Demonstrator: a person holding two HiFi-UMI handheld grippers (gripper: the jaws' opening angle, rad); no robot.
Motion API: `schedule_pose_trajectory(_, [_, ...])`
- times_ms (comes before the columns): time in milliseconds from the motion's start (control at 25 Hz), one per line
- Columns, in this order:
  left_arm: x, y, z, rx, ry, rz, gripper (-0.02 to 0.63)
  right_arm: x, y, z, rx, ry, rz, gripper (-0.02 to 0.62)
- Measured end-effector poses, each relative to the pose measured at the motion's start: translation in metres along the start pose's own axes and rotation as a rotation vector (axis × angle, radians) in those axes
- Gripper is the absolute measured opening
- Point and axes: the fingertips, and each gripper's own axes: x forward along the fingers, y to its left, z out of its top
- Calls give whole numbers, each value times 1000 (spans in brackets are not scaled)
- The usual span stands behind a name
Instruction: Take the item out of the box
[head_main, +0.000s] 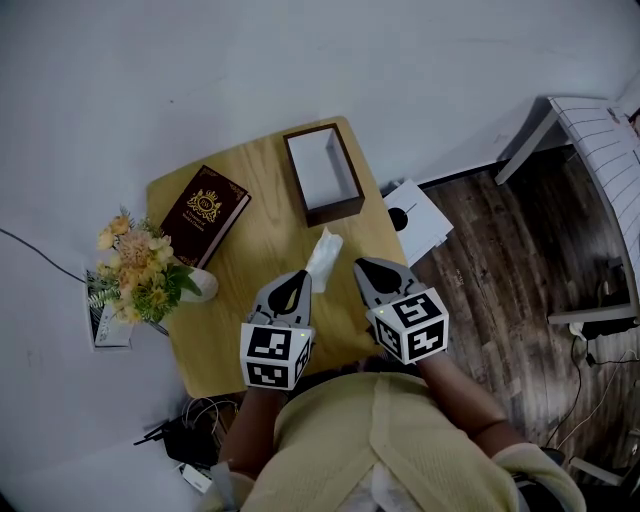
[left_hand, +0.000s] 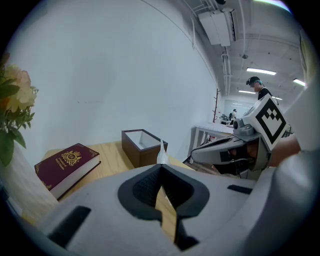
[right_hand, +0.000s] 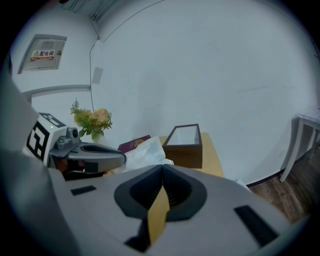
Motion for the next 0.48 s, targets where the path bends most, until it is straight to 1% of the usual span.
schedule_pose_trajectory(480, [7, 7, 0, 12, 9, -1, 20, 9, -2, 0, 0, 13, 3, 29])
